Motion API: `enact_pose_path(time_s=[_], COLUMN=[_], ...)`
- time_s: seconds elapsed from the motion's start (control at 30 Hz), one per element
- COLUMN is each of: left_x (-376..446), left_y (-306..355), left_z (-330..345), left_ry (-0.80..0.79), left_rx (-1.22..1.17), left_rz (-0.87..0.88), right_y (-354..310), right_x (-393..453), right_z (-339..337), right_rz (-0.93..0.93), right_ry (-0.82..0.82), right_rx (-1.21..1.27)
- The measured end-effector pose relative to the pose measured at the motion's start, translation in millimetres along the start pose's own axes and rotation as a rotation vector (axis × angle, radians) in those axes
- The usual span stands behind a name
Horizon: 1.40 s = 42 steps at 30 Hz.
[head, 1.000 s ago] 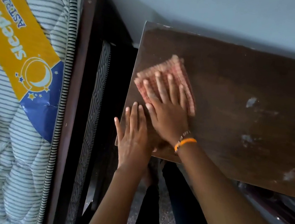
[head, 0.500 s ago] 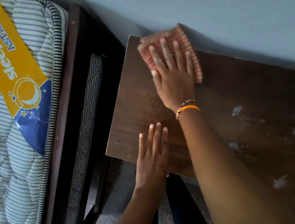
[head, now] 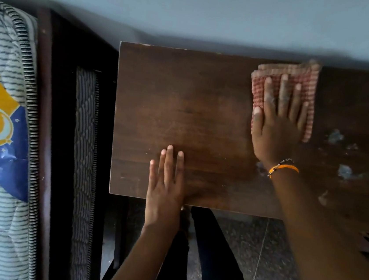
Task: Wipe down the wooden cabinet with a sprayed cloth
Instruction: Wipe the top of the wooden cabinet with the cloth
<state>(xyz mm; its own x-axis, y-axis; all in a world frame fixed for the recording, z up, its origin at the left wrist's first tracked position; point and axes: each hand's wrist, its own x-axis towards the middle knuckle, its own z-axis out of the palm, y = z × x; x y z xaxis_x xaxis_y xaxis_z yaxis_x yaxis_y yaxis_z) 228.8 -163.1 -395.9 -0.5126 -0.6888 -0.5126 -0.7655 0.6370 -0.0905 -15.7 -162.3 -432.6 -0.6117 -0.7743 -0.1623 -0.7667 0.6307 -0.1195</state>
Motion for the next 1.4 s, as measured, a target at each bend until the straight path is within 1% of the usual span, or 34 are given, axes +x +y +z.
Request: enact_pose_path(time_s=[0.1, 0.2, 0.33, 0.43, 0.5, 0.53, 0.63, 0.7, 0.77, 0.87, 0.97, 1.07, 1.23, 1.3, 1.4], left_x=[0, -1, -1, -1, -4, -4, -3, -9, -21, -45, -62, -65, -67, -65, -64], left_y=[1, 3, 1, 0, 0, -1, -6, -11, -17, -28, -35, -35, -31, -32, -33], left_z=[0, 0, 3, 1, -2, -4, -4, -1, 6, 16, 26, 28, 25, 23, 22], left_ry=[0.058, 0.091, 0.093, 0.043, 0.026, 0.028, 0.092, 0.102, 0.097, 0.003, -0.042, -0.023, -0.069, -0.063, -0.097], left_rx=[0.01, 0.024, 0.076, 0.11, 0.123, 0.116, 0.06, 0.029, 0.023, 0.059, 0.108, 0.146, 0.137, 0.126, 0.09], left_rz=[0.001, -0.011, -0.008, -0.017, -0.012, -0.01, -0.037, -0.085, -0.132, -0.17, -0.067, 0.002, 0.044, 0.046, 0.064], right_y=[4, 7, 23, 15, -7, -22, -79, -118, -140, -131, -94, -43, 37, 48, 28], right_x=[-51, -90, -74, -65, -64, -62, -63, -72, -92, -118, -137, -148, -163, -171, -184], right_z=[5, 3, -3, 4, 10, 12, 20, 23, 28, 33, 32, 29, 20, 18, 24], right_rz=[0.049, -0.012, -0.12, -0.057, -0.014, -0.028, -0.175, -0.297, -0.378, -0.443, -0.472, -0.374, -0.015, 0.152, 0.364], right_ry=[-0.041, -0.075, -0.09, -0.087, -0.067, -0.057, -0.053, -0.085, -0.119, -0.099, -0.105, -0.087, -0.102, -0.107, -0.071], right_rx=[-0.038, -0.06, -0.054, -0.082, -0.05, -0.025, 0.028, 0.05, 0.053, 0.056, 0.011, -0.015, -0.056, -0.025, -0.006])
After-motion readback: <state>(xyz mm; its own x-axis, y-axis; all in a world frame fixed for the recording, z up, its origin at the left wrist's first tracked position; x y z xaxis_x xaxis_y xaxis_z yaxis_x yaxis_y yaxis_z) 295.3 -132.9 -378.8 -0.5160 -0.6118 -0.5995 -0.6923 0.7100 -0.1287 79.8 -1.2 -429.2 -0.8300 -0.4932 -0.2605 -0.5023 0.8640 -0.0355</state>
